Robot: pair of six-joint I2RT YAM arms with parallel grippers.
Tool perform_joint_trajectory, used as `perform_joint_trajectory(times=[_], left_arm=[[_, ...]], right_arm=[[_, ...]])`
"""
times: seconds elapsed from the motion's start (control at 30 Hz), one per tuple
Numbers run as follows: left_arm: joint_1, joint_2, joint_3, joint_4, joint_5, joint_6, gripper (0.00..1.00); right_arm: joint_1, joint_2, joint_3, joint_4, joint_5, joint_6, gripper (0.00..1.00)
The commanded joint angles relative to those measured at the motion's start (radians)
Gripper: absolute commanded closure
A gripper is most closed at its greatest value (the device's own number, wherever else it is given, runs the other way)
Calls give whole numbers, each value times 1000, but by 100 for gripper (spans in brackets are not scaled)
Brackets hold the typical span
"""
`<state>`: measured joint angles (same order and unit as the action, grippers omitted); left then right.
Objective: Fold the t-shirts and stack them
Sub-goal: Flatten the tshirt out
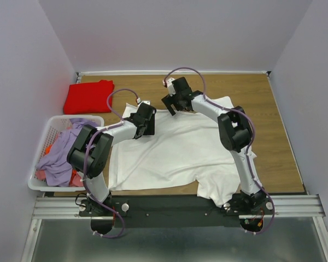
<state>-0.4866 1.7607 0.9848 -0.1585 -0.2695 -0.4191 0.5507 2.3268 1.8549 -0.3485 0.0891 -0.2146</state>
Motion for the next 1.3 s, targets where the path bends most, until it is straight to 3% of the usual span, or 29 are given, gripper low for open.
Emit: perform_joint_trajectory(times=[0.0,0.43,0.57,0.77,0.93,1.13,1.27], left_arm=[[-3,26,-52,-104,-10,-10,28],[-4,11,-61,-101,-7,-12,28],[-3,3,-60,-102,-11,-14,28],[8,-38,-22,-131,-30,-32,28],[77,-96,44,-119,16,-44,28],[146,-25,156,-107,50,-24,35],[184,68,225,-99,73,-12,42]], right_arm=[[-37,57,65,-17,73,-31,0],[-141,157,320,-17,175,-8,0],[-143,64,248,-17,114,-17,0],[-150,-104,-34,-15,64,63,0],[-262,-228,-170,-10,-47,207,3],[-396,-257,-253,9,-186,346,15],[-461,-235,-269,11,-248,421,31]])
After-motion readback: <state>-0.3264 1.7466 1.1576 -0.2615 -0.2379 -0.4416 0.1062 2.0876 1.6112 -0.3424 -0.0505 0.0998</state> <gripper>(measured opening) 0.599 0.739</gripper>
